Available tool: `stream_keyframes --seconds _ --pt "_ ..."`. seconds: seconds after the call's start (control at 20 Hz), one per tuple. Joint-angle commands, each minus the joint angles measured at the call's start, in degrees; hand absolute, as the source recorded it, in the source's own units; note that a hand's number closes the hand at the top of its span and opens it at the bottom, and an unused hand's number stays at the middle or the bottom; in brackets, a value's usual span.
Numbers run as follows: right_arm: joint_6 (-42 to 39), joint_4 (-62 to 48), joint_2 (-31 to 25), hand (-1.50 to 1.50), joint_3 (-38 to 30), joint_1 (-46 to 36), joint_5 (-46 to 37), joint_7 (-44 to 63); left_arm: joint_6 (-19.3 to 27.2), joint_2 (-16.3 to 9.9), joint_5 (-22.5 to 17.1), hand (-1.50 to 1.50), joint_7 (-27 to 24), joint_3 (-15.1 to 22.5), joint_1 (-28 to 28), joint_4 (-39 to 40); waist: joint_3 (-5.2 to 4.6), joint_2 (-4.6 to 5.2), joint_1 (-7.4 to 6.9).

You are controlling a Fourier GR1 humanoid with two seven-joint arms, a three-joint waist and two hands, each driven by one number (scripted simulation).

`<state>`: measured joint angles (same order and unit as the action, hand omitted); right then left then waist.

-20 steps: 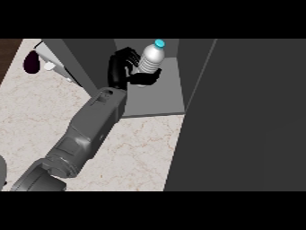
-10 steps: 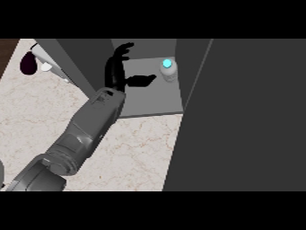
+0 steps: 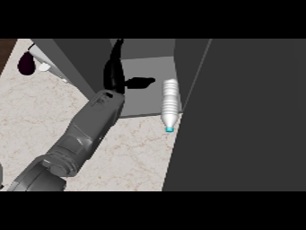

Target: Pick up the bottled water, place it into the cabinet and close the cabinet

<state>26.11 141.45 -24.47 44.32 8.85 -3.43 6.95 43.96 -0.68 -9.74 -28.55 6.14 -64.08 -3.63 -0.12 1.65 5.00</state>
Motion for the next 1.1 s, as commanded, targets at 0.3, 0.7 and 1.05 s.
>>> stream_keyframes --seconds 0.3,0.7,1.05 --pt "0.1 2.7 0.0 -1.50 -0.5 -0.6 0.5 1.5 -14.6 0.6 -4.6 1.50 -9.8 -4.3 2.0 -8.3 -0.06 -0.32 -0.91" --pt "1.3 4.9 -0.7 -1.50 0.9 0.1 -2.4 4.5 -27.6 0.7 -10.0 1.50 -16.7 -4.0 7.4 -12.5 0.03 -1.40 -2.15" --pt "3.1 4.1 -0.5 -1.50 -0.5 -0.4 -3.7 4.4 -39.0 0.7 -13.9 1.50 -13.1 -1.5 9.2 -15.9 0.05 -1.75 -3.53"
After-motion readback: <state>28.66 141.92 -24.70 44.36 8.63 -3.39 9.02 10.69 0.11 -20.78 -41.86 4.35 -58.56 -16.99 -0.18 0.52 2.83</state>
